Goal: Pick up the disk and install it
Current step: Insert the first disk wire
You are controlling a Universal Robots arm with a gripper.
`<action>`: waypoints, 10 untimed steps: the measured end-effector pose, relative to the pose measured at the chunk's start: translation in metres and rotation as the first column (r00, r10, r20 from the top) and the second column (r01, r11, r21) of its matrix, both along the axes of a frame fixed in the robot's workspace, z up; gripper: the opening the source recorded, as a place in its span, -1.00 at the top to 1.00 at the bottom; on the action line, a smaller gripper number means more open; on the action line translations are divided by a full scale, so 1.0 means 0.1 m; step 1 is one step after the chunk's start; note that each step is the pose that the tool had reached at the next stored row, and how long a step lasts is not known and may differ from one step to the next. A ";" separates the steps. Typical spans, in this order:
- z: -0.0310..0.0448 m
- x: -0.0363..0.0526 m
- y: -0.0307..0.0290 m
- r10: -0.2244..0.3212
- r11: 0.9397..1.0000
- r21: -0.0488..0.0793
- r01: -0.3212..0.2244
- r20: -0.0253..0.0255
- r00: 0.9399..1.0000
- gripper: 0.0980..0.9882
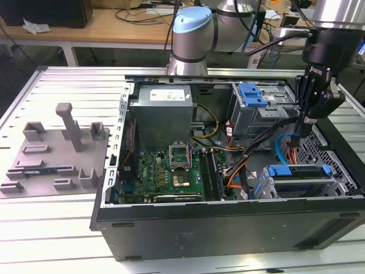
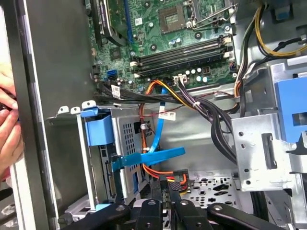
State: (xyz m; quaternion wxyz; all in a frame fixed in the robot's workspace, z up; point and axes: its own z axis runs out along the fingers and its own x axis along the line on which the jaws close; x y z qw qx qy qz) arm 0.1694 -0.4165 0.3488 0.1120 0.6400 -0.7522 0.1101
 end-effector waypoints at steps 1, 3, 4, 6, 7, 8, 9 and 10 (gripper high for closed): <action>0.016 0.000 -0.013 0.000 1.000 0.009 0.000 -0.003 1.000 0.84; 0.026 0.002 -0.051 0.000 1.000 0.020 0.000 -0.012 1.000 0.84; 0.034 0.003 -0.077 0.000 1.000 0.024 0.000 -0.017 1.000 0.84; 0.058 0.005 -0.115 0.001 0.999 0.035 0.000 -0.026 1.000 0.84; 0.067 0.006 -0.127 0.001 0.999 0.041 0.001 -0.030 1.000 0.84; 0.076 0.007 -0.140 0.001 0.999 0.046 0.001 -0.034 0.999 0.84; 0.088 0.008 -0.152 0.001 0.999 0.053 0.001 -0.038 0.999 0.84; 0.101 0.009 -0.161 0.001 0.998 0.060 0.001 -0.042 0.999 0.84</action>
